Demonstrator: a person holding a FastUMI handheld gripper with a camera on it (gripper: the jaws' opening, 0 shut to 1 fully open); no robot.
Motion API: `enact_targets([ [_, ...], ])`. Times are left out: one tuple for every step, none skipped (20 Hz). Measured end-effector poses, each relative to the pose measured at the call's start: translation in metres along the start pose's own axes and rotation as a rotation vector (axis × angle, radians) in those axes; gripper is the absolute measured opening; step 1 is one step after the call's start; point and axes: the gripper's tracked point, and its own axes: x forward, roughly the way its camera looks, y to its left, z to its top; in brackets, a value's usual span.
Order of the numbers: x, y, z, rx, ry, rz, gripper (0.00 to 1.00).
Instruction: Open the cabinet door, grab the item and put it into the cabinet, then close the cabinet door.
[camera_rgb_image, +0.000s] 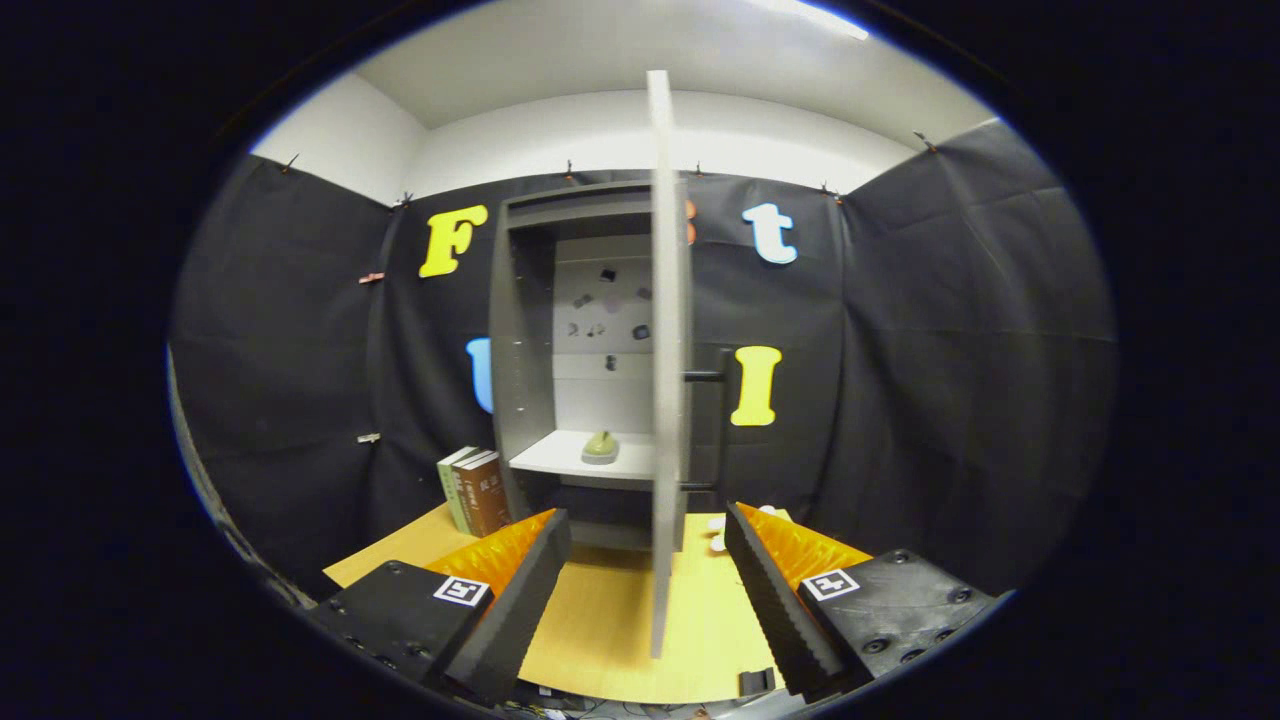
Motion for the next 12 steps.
enact_targets([
  [0.003, -0.013, 0.0, 0.016, -0.002, -0.007, 0.98],
  [0.008, -0.025, 0.001, 0.028, -0.009, -0.01, 0.98],
  [0.015, -0.034, 0.003, 0.037, -0.015, -0.001, 0.99],
  [0.022, -0.039, 0.003, 0.044, -0.015, 0.014, 0.99],
  [0.036, -0.042, 0.005, 0.047, -0.02, 0.034, 0.98],
  [0.048, -0.046, 0.005, 0.048, -0.016, 0.05, 0.98],
  [0.06, -0.046, 0.002, 0.052, -0.006, 0.073, 0.98],
  [0.07, -0.042, 0.0, 0.059, 0.001, 0.099, 0.98],
  [0.078, -0.039, -0.001, 0.062, 0.008, 0.119, 0.98],
  [0.085, -0.041, -0.001, 0.057, 0.016, 0.127, 0.98],
  [0.089, -0.042, -0.001, 0.048, 0.018, 0.139, 0.97],
  [0.09, -0.039, 0.0, 0.046, 0.018, 0.155, 0.97],
])
